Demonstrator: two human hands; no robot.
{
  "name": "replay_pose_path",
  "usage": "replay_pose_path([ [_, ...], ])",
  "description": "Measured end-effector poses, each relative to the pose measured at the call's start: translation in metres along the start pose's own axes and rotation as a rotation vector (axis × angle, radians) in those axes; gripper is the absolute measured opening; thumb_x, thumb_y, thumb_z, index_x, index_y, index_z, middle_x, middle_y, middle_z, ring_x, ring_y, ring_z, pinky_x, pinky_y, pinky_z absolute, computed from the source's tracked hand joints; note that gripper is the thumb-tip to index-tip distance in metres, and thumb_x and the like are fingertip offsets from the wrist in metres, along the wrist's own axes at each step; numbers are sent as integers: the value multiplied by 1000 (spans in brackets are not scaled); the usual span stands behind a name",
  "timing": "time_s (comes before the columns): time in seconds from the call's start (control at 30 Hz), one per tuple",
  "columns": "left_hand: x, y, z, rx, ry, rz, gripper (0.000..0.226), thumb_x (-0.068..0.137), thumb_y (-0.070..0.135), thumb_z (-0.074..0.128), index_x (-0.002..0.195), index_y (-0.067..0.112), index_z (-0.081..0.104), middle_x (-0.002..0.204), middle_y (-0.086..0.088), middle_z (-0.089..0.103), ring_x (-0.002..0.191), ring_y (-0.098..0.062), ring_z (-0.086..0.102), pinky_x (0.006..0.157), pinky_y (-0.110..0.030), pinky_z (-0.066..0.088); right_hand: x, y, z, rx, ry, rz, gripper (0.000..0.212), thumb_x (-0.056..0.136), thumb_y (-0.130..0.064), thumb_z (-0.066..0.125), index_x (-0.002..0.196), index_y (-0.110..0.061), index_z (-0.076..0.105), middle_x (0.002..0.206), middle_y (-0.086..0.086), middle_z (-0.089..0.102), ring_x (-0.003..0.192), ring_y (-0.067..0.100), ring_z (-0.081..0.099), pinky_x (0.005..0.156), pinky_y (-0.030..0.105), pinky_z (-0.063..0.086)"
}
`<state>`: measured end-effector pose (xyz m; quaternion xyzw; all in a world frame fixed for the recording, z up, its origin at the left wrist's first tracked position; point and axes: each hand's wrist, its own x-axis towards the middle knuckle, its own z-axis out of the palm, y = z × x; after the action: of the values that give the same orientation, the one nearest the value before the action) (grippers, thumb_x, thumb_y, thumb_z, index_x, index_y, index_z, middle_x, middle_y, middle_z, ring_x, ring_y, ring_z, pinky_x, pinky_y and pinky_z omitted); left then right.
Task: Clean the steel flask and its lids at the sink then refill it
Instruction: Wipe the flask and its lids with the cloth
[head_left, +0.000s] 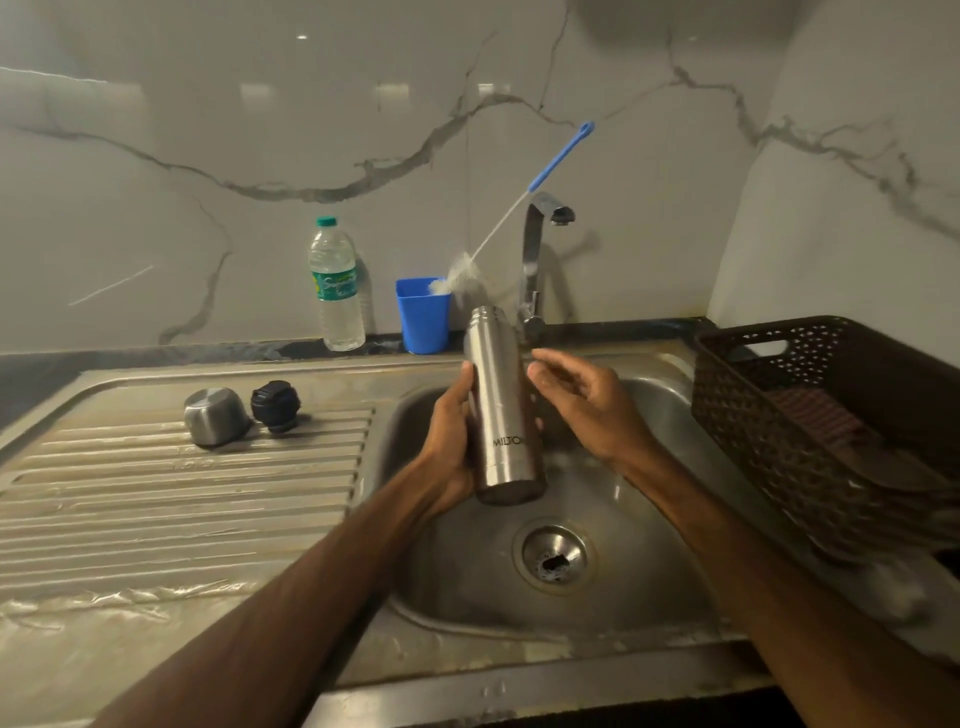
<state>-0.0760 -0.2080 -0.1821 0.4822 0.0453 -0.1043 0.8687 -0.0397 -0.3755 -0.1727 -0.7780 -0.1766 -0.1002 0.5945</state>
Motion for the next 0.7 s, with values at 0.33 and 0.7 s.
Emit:
replay_pose_path([
  [0.33,0,-2,4,-89,-77,-20,74,99,57,54,142,-4,55,123,-23,65,87,-35,70,78,-46,62,1,-46,-124,-327,506,9,12,92,-13,66,87,-15,76,77,0,77,55,15,73,48,29,57],
  [0.7,-1,-8,1,-47,-86,-62,70,95,58,60,137,2,59,124,-22,69,92,-36,71,84,-48,60,-3,-11,-225,-1091,38,723,31,92,-32,75,88,-8,56,103,13,66,83,26,66,82,42,59],
])
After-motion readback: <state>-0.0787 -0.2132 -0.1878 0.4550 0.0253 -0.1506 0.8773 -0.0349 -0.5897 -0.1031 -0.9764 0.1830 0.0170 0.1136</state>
